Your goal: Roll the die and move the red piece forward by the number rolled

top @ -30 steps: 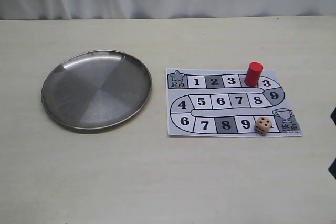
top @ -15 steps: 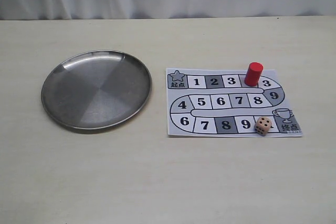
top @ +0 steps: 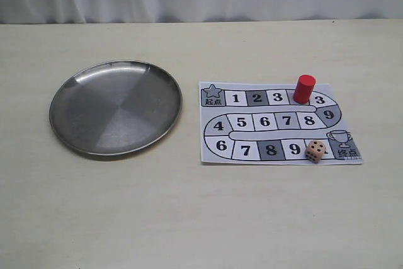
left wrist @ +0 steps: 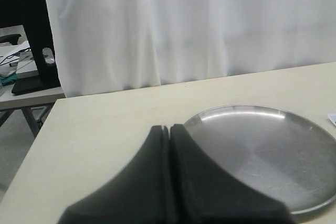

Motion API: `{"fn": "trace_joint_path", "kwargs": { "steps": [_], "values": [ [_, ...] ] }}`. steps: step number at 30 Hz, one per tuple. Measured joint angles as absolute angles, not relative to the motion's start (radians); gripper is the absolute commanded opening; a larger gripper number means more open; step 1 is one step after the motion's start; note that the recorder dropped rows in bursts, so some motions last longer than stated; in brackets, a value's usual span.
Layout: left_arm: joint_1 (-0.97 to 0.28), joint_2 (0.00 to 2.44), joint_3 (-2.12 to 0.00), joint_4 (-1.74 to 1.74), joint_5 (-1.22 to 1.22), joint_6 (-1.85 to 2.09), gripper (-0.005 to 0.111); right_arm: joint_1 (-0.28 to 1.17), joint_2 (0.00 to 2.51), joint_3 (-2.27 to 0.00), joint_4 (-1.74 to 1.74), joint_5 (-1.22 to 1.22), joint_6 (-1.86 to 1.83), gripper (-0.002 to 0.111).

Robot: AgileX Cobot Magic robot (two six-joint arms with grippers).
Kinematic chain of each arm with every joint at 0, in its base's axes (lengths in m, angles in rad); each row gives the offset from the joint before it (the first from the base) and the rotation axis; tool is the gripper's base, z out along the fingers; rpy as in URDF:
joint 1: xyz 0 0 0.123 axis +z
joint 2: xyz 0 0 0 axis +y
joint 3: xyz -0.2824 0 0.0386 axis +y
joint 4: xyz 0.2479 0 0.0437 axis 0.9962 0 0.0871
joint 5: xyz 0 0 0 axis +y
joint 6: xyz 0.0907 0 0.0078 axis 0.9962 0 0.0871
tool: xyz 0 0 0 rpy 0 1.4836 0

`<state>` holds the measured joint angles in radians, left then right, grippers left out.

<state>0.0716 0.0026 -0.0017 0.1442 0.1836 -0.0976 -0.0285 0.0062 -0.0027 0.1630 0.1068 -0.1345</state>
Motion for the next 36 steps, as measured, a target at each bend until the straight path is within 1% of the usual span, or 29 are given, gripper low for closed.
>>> {"fn": "trace_joint_path", "kwargs": {
  "steps": [7, 36],
  "values": [
    [0.072, 0.003, -0.002, 0.144, 0.184, -0.098, 0.000, -0.030, 0.006, -0.003, 0.163, 0.165, -0.150, 0.006],
    [0.072, 0.003, -0.002, 0.144, 0.184, -0.098, 0.000, -0.030, 0.006, -0.003, 0.170, 0.165, -0.157, 0.006]
  ]
}}
